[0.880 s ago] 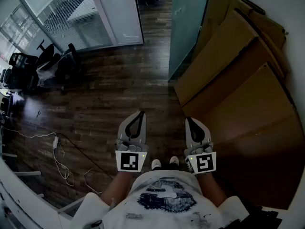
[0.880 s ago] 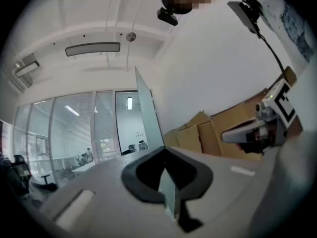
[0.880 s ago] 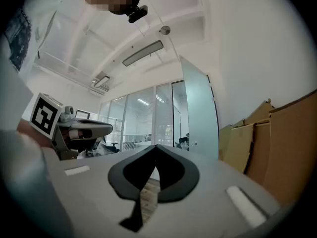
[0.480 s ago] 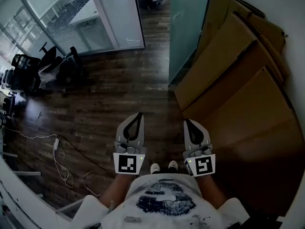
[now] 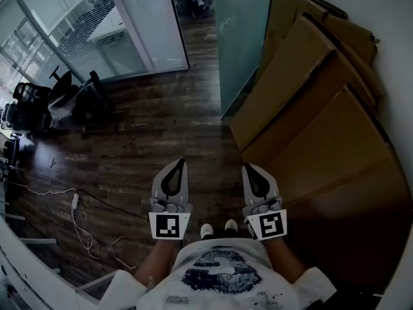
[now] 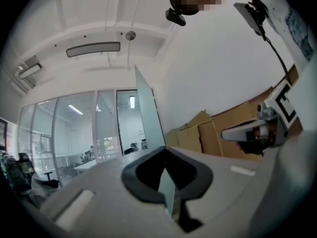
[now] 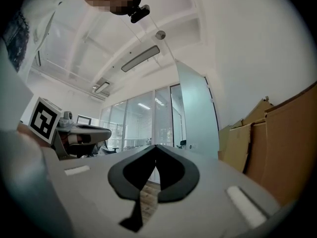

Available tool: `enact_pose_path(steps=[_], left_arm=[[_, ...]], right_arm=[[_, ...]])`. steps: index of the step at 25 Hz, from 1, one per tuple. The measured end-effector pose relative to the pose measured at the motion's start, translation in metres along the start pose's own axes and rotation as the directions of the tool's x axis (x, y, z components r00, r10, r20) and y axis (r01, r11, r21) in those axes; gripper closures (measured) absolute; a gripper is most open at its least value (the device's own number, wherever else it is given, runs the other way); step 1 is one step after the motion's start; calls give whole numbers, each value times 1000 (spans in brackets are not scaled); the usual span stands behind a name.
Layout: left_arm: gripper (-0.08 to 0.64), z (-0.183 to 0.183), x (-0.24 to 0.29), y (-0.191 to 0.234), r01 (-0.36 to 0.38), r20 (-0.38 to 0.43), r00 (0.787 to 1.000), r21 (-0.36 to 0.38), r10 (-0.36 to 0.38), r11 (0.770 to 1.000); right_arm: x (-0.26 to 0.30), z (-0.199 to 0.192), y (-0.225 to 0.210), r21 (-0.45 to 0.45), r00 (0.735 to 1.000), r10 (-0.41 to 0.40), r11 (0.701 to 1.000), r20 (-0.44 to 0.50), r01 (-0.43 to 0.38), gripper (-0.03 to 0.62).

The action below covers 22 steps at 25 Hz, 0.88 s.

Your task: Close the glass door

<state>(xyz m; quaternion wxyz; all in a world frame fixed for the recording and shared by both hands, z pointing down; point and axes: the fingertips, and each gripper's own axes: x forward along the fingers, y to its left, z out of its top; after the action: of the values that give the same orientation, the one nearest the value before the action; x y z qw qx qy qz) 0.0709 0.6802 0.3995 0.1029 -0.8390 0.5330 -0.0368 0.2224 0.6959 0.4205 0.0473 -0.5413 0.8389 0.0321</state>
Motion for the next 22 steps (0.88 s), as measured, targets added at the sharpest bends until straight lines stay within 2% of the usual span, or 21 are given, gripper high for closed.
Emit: enact_pose_path(steps=[5, 11, 22], left_arm=[[561, 5, 5, -15, -13, 1, 1000, -9, 13, 1000], [561, 7, 7, -28, -25, 0, 1000, 19, 25, 1000], [561, 4, 18, -27, -44, -8, 999, 10, 44, 999]], right_arm=[[-8, -3, -17, 14, 1000, 6, 1000, -3, -6, 584], [-11, -5, -29, 23, 1000, 28, 999, 6, -28, 584], [1, -9, -36, 19, 999, 52, 998, 6, -52, 584]])
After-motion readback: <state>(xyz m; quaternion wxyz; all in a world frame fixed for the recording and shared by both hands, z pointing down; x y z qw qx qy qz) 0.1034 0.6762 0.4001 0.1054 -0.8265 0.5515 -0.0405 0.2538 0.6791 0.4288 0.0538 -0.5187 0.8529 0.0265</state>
